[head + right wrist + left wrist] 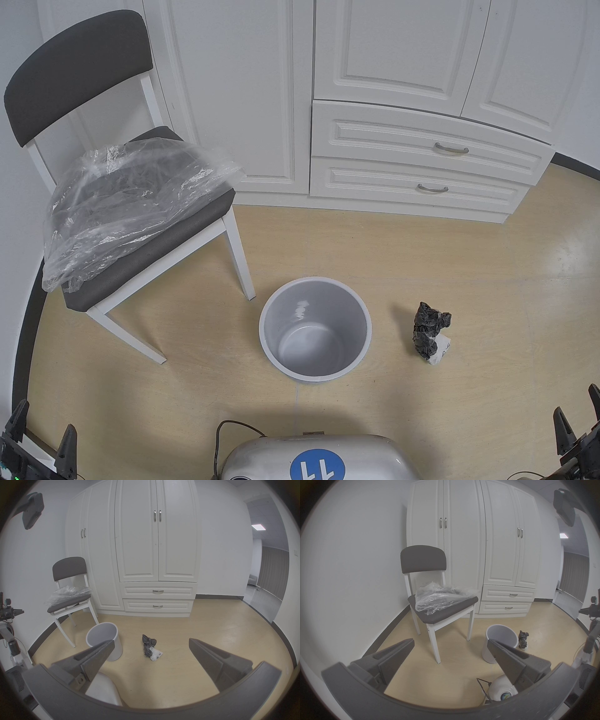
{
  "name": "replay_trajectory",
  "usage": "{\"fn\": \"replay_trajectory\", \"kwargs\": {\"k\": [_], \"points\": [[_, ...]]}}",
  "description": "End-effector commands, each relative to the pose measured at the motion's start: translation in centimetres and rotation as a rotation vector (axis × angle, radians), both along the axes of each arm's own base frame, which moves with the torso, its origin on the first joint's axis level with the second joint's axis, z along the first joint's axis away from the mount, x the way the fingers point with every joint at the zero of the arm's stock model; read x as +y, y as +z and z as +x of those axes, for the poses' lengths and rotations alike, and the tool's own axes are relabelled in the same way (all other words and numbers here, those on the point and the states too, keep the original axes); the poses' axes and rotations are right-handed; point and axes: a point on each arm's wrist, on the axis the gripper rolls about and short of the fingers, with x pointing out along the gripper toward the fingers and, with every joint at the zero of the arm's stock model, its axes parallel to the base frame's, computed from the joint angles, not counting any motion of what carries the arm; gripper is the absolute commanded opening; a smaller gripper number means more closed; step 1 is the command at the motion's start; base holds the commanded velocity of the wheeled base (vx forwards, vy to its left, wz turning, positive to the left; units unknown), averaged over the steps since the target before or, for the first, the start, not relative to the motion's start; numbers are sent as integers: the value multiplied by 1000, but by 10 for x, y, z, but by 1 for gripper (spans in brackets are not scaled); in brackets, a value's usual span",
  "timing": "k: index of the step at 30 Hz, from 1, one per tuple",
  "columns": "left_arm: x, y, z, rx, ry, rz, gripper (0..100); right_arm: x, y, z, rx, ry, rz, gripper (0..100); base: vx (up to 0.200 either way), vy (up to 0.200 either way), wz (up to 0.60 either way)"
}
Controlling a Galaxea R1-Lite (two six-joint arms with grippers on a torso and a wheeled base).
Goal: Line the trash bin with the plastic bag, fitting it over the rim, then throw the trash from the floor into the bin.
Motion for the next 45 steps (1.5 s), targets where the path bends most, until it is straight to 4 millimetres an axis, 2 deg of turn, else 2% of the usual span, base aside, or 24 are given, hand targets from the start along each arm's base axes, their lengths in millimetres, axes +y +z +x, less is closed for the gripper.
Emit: {"fn": "replay_trajectory", "kwargs": {"k": [1,26,32,34,35,36,37,38,39,42,45], "points": [[0,-5,0,3,-1,0,100,0,-5,0,1,1,0,100,0,0,0],[-1,-5,0,-1,-19,32,100,0,-5,0,-2,-2,-3,100,0,0,0],[-1,-5,0,-1,-22,28,100,1,-4,0,-10,28,-52,100,0,0,0],[0,-4,0,-4,7,-32,100,1,4,-1,-58,35,19,100,0,0,0],[1,-4,0,-6,40,-72,100,1,23,-7,-155,50,195,100,0,0,0],[1,-4,0,-8,43,-65,100,1,38,-13,-216,70,291,100,0,0,0],[1,-4,0,-9,43,-59,100,1,49,-17,-238,78,301,100,0,0,0],[1,-4,0,-16,43,-51,100,1,51,-17,-234,78,280,100,0,0,0],[1,4,-1,-60,36,-35,100,0,52,-17,-223,69,241,100,0,0,0],[-2,54,-15,-274,-97,-27,100,0,51,-16,-210,53,146,100,0,0,0],[-3,69,-18,-261,-175,-18,100,0,51,-14,-181,46,69,100,0,0,0]]}}
